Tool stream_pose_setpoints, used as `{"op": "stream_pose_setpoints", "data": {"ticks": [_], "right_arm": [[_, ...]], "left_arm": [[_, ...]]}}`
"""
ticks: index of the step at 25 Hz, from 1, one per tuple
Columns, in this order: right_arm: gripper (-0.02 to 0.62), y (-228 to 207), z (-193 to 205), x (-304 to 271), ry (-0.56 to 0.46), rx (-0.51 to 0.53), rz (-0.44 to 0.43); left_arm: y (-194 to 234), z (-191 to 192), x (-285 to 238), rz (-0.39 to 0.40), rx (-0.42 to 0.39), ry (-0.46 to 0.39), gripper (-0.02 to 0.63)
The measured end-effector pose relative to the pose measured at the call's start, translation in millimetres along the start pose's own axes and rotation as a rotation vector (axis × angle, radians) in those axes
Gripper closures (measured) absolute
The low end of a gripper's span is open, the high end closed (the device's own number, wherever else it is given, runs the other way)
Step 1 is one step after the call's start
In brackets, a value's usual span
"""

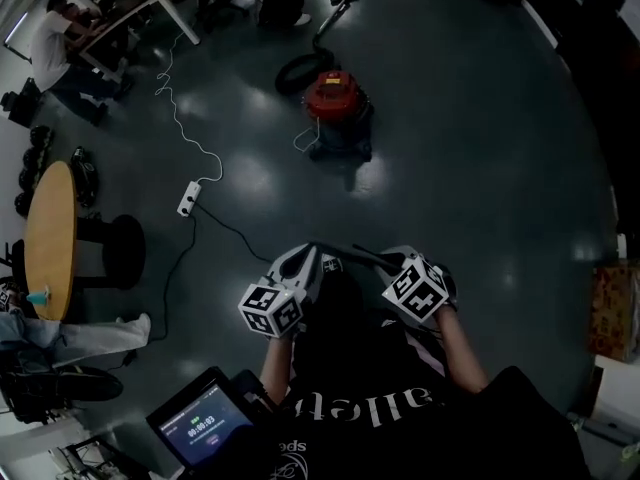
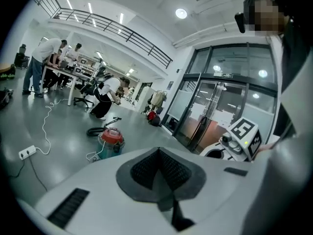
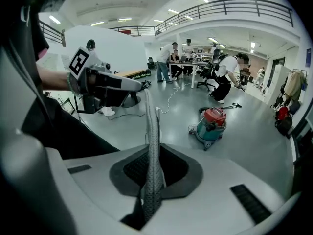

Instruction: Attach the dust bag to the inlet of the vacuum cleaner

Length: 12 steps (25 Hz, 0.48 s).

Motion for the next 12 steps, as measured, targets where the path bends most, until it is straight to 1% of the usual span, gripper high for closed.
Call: {"op": "stream_pose_setpoints", "data": {"ticks": [4,8,10,12], "right_arm": [[0.554,-29,-50,-43,0.046,-0.008,0.009],[0.554,-60,-98,-80,0.042,-0.035,0.012],[0.554,-73,-117,-95,0.043,-0.055,0.013],[0.554,-85,-130,-107,0.056,-0.048,0.019]], "left_arm": [[67,-27,-35,0.039,0.004,0.007,0.601],[131,-50,-73,0.07,0.012,0.018,0.601],[156,-54,-93,0.083,0.024,0.026,0.601],[172,-54,-110,0.1,0.038,0.035,0.601]]}}
Point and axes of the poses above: the fingertips, and each gripper's own axes: x backward along the fingers, y to its left, z out of its underside, the point moved 8 cm from there along x, backward along the fingers, and after that the axes turned 13 degrees about -x, right-handed, at the moved point
